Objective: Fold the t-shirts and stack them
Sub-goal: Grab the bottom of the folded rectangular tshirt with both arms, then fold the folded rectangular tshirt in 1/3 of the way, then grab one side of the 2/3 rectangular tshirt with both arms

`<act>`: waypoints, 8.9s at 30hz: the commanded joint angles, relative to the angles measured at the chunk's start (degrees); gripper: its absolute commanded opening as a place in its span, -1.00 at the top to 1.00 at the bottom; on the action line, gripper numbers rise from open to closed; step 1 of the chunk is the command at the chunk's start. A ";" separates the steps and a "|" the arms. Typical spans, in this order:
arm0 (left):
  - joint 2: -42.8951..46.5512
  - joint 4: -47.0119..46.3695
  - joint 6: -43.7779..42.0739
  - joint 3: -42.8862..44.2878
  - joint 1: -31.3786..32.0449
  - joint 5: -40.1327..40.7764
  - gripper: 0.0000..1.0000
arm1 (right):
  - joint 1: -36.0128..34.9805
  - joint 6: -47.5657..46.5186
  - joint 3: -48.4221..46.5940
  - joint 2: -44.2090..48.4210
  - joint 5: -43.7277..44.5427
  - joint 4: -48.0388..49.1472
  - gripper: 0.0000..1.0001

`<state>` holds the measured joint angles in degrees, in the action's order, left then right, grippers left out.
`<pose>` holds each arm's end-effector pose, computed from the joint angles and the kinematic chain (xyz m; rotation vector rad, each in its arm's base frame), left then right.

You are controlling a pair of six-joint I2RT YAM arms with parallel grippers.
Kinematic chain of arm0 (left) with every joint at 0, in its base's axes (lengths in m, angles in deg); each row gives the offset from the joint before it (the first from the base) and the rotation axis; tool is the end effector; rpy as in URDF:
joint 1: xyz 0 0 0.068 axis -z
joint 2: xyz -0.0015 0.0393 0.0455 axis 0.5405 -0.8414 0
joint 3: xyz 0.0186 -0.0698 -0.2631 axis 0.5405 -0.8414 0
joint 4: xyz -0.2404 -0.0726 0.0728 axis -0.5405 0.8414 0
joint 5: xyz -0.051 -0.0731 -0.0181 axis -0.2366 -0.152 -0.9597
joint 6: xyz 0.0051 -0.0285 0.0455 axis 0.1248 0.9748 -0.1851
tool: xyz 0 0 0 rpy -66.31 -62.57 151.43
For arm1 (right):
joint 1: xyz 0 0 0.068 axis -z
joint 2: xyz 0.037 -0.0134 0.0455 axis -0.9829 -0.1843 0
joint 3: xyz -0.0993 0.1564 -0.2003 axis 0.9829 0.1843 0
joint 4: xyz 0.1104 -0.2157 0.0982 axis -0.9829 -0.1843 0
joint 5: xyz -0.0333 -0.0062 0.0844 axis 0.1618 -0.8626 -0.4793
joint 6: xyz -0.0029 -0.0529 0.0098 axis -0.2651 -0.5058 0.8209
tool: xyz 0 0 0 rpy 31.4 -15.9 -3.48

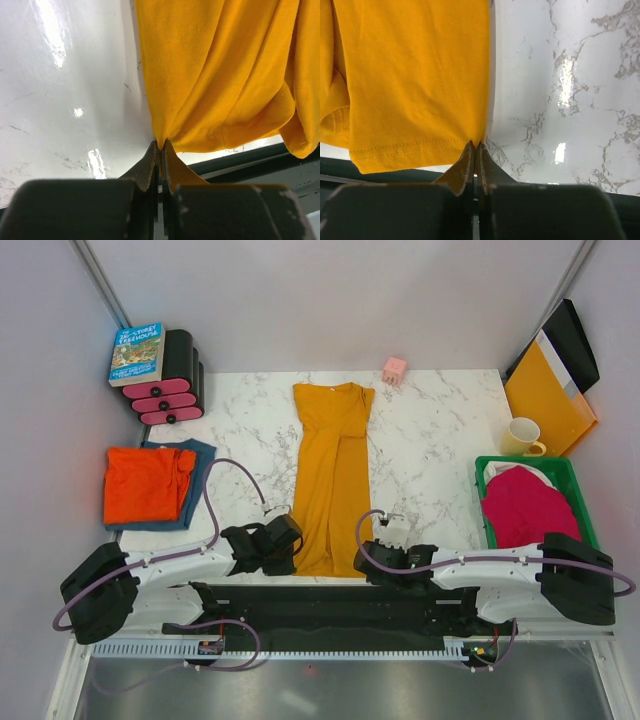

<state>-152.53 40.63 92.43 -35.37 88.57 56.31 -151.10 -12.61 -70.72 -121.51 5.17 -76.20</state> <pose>0.1127 -0.1578 0.1529 -0.0093 2.7580 -0.4022 0.0793 0.1906 0.1503 0.1589 2.5644 0.3501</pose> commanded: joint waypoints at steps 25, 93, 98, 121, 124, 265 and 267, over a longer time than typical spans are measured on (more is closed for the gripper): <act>5.02 5.40 -10.97 18.83 2.33 9.12 0.96 | -3.71 -6.48 -20.97 -1.13 19.11 -17.59 1.00; -38.92 -4.97 -20.29 43.98 -21.32 -4.67 0.42 | 34.90 -39.11 -41.81 -39.46 -11.38 11.77 1.00; -37.01 -4.70 -17.57 38.54 -19.21 -4.41 0.49 | 33.85 -37.18 -36.11 -36.74 -12.18 11.42 1.00; -6.15 -2.33 -4.37 12.85 -1.54 2.61 0.10 | 18.72 -28.64 -14.36 -7.03 -0.85 2.99 0.34; -4.83 -1.72 -6.57 16.36 -1.54 5.34 0.00 | 18.73 -32.07 -20.25 -8.34 1.53 1.05 0.27; -10.99 -6.11 -6.67 8.56 -1.45 2.62 0.96 | 1.42 5.36 -1.37 -11.52 3.28 -4.21 1.00; -8.71 -5.59 -6.40 7.95 -1.28 2.36 0.96 | -0.16 7.20 -2.78 -10.03 7.66 -9.37 1.00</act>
<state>-165.34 31.89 85.83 -26.41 86.80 59.63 -148.35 -9.36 -75.55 -130.73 15.60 -74.47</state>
